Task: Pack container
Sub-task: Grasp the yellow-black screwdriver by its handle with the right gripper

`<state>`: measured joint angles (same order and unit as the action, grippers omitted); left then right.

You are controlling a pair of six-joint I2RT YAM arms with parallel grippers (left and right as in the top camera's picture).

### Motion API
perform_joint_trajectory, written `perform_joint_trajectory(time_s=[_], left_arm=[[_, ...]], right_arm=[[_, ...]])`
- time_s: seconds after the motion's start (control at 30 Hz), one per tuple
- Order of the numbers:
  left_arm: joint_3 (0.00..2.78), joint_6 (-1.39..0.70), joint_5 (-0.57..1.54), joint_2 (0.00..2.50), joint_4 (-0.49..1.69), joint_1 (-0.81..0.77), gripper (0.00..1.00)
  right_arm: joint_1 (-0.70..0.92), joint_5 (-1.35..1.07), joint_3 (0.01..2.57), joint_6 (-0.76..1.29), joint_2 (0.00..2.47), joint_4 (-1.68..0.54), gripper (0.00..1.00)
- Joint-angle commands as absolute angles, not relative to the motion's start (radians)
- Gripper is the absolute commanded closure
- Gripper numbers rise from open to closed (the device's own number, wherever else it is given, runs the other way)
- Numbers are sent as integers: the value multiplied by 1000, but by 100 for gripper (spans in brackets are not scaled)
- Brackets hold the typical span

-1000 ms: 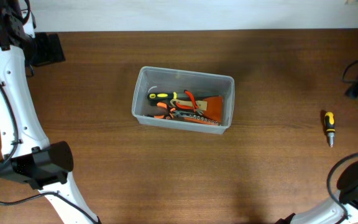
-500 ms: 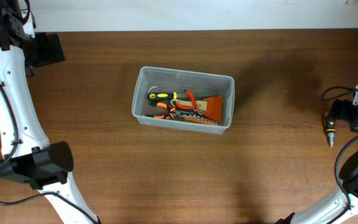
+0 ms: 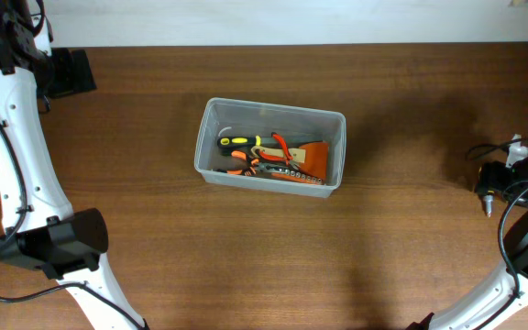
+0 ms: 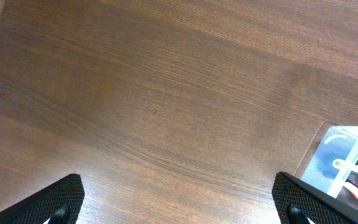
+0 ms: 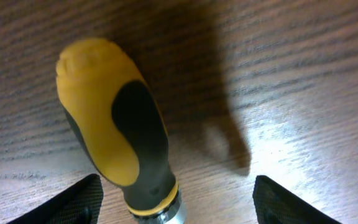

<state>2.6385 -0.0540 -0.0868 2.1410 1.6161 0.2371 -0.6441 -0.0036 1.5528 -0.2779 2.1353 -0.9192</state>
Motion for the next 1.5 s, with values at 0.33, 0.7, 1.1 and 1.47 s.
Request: perform_joint_trajectory(time_s=[0.33, 0.7, 1.1, 1.47], left_arm=[[2635, -67, -94, 2128, 1617, 241, 1], [2635, -67, -94, 2128, 1617, 241, 1], [2635, -67, -94, 2128, 1617, 241, 1], [2635, -67, -94, 2128, 1617, 241, 1]], right_arm=[[-590, 17, 1547, -300, 2162, -870, 36], [-589, 23, 1547, -299, 2219, -893, 53], [-589, -19, 1552, -250, 2218, -922, 75], [-586, -260, 1757, -176, 2213, -1172, 85]])
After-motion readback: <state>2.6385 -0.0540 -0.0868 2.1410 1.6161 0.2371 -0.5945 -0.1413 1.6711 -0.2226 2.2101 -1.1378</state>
